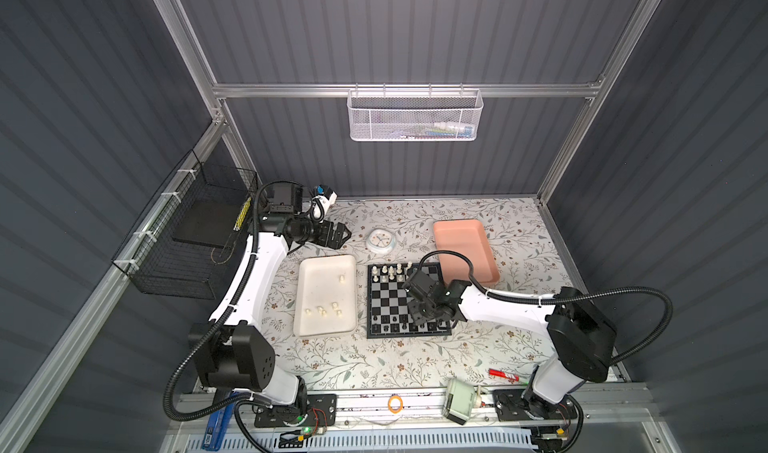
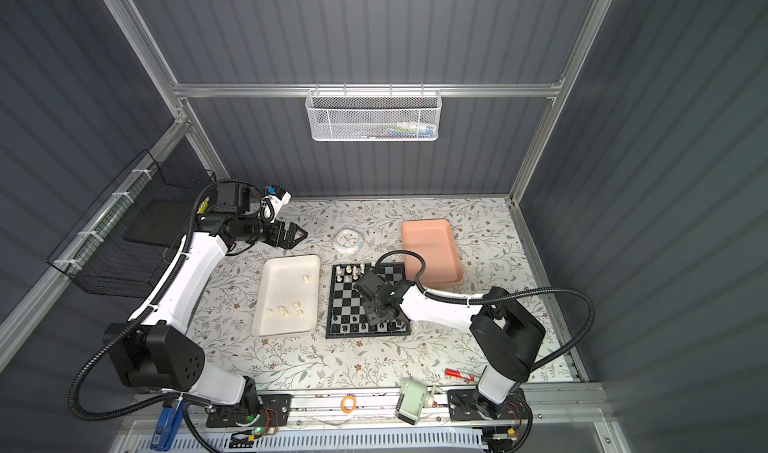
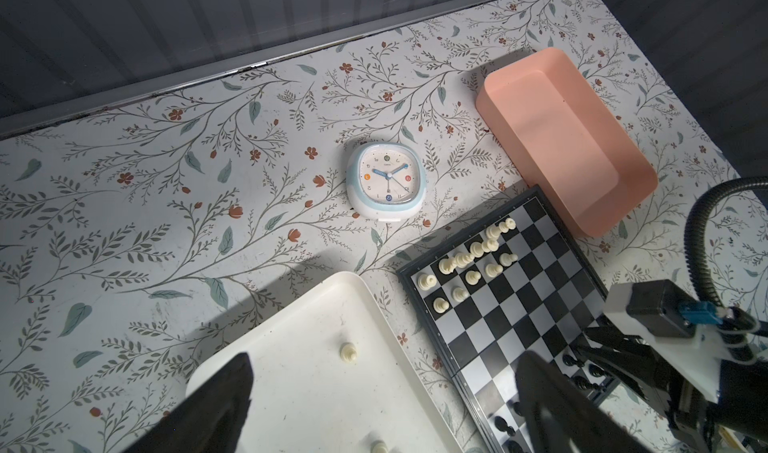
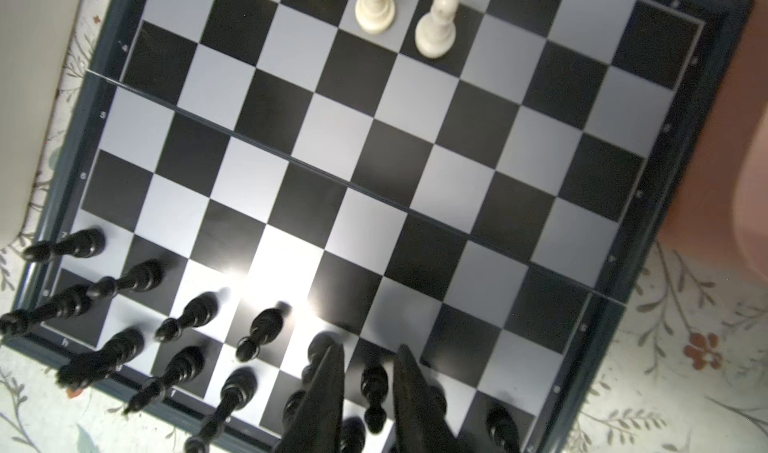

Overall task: Set up the chess pieces on the board
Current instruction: 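Lower the black pawn onto the last empty square of the black row, then open and raise the right gripper while the left gripper moves over the white tray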

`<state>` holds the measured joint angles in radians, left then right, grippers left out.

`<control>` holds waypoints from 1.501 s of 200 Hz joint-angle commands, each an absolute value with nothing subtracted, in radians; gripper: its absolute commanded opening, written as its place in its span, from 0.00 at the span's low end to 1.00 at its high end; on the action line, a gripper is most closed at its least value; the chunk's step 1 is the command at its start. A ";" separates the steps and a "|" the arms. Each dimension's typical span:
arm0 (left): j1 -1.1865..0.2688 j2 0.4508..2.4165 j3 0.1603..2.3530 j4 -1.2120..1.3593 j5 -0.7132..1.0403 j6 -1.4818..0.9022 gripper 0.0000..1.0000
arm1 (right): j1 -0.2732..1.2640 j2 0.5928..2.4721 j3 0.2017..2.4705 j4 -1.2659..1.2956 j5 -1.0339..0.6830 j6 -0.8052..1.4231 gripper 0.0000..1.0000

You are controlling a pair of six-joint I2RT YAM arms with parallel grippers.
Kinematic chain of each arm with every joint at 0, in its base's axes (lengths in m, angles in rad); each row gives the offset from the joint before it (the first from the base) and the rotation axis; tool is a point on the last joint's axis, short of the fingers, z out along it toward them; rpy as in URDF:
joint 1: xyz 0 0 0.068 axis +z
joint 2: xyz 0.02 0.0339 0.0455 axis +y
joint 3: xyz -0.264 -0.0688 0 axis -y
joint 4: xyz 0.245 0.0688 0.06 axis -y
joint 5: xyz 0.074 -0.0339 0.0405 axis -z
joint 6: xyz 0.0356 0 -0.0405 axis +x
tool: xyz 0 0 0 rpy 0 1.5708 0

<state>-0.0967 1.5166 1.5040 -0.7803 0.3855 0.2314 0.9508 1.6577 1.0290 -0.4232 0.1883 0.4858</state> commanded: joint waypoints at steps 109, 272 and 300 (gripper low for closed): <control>-0.091 1.481 1.502 -0.796 0.337 0.264 1.00 | 0.722 1.448 1.226 -0.538 0.130 0.346 0.26; -0.091 1.549 1.447 -0.890 0.252 0.387 0.99 | 0.457 1.449 1.186 -0.370 -0.164 0.318 0.26; -0.092 1.561 1.424 -0.834 0.252 0.387 0.99 | 0.433 1.463 1.170 -0.344 -0.190 0.339 0.26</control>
<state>-0.0963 1.5433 1.4384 -0.8558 0.2596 0.3641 0.4549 1.4448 1.1965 -0.3859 -0.1493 0.3298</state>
